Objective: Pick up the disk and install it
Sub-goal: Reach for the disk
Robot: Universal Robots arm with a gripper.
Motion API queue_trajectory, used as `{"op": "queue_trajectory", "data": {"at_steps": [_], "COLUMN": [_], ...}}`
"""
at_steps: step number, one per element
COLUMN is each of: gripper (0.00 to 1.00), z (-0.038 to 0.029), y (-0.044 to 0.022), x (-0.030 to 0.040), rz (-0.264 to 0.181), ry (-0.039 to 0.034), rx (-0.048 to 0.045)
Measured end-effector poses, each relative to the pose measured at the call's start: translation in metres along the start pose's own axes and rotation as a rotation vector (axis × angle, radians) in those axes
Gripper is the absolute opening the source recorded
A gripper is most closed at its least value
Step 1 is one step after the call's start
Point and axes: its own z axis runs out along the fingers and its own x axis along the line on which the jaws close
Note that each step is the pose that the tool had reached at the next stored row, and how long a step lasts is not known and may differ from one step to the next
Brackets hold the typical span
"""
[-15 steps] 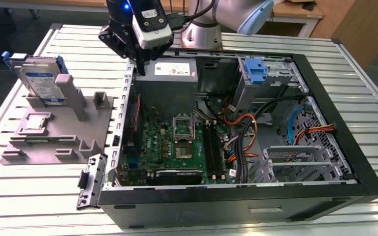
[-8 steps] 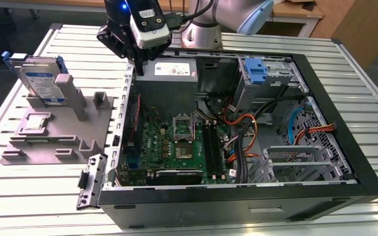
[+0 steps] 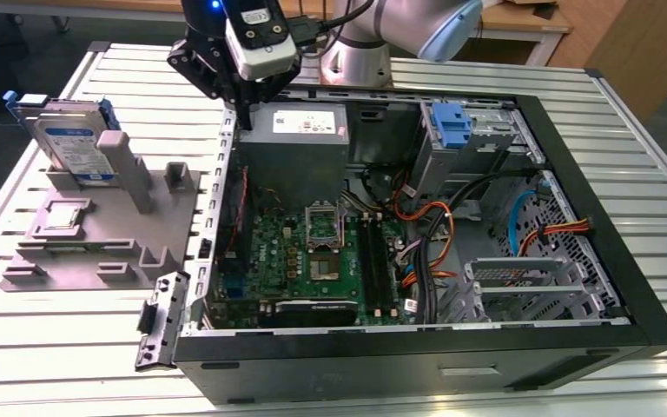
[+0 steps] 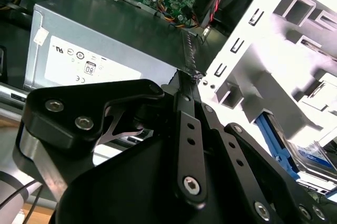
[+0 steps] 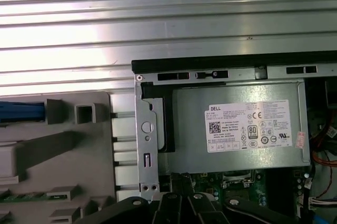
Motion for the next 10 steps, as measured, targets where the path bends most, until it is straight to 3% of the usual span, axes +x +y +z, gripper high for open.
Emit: {"op": "queue_trajectory", "data": {"at_steps": [10], "gripper": [0.1], "z": [-0.0001], "y": [-0.0005], "x": [0.0089], "rz": [0.0], "ry": [0.0], "rx": [-0.0001]}}
